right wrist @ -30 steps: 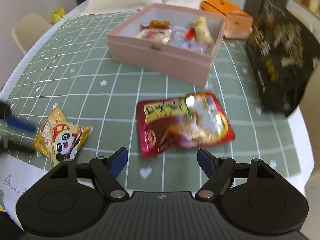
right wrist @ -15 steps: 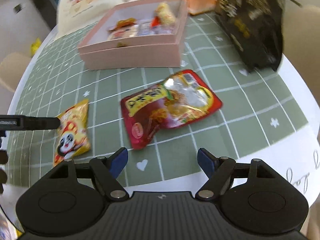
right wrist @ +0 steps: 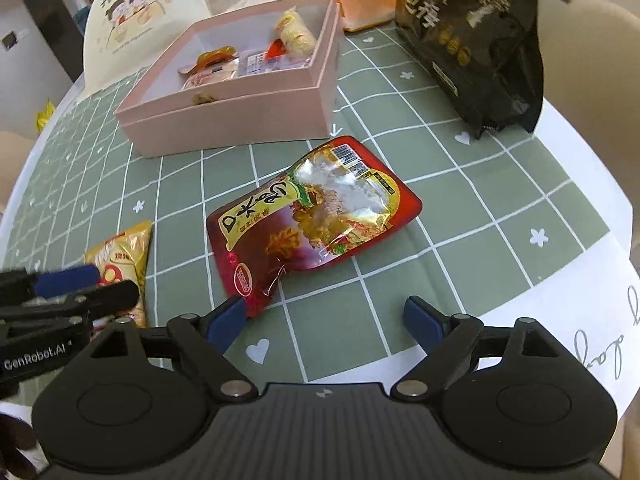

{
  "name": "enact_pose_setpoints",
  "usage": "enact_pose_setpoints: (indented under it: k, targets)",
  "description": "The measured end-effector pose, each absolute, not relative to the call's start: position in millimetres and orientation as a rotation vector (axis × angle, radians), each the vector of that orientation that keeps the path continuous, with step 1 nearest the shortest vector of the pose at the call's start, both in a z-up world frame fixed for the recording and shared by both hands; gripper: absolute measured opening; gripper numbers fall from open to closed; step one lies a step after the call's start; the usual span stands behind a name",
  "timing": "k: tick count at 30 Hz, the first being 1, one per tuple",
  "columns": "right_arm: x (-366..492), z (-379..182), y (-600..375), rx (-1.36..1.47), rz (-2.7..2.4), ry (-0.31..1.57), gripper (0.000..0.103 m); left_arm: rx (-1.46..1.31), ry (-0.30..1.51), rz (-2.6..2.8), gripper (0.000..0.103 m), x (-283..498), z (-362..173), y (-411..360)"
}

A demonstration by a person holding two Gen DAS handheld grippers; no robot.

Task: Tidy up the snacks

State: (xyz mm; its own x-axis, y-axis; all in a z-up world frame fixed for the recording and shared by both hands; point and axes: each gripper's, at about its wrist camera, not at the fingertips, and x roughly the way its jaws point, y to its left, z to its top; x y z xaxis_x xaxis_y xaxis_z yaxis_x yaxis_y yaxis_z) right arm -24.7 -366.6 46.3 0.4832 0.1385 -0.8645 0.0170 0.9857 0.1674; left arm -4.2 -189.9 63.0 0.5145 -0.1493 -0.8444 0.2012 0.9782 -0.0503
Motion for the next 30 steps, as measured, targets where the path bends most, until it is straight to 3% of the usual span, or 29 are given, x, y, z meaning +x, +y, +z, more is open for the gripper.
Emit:
enact_pose_setpoints:
  k: [6, 13, 16, 20, 24, 27, 30]
  targets:
    - [-17.2, 42.2, -358.3, 0.151, 0.056, 1.065, 0.099, 0.048, 1.018, -0.158, 0.065, 1.6, 58.0, -158.5]
    - [37.2, 45.8, -348.3, 0.388, -0.018, 1.097, 0.102, -0.059, 1.009, -0.152, 0.061, -2.1, 65.2, -106.7]
    - [56.1, 41.7, -327.5, 0.319, -0.119, 1.074, 0.103, -0.15, 1.022, -0.156, 0.06, -8.8, 69.7, -88.7]
    - [50.2, 35.4, -297.1, 0.066, -0.051, 1.018, 0.092, -0.304, 1.052, -0.124, 0.06, -14.1, 64.1, -68.1]
    - [24.3, 38.2, -301.9, 0.008, 0.092, 0.999, 0.079, -0.331, 1.064, -0.124, 0.06, -3.8, 57.8, -71.9]
    - [3.7, 38.6, -311.2, -0.029, 0.146, 1.004, 0.078, -0.293, 1.061, -0.16, 0.06, 7.4, 56.6, -87.9]
    - [-14.0, 35.5, -319.7, -0.073, 0.184, 0.991, 0.088, -0.2, 1.065, -0.191, 0.068, 16.6, 51.8, -109.8]
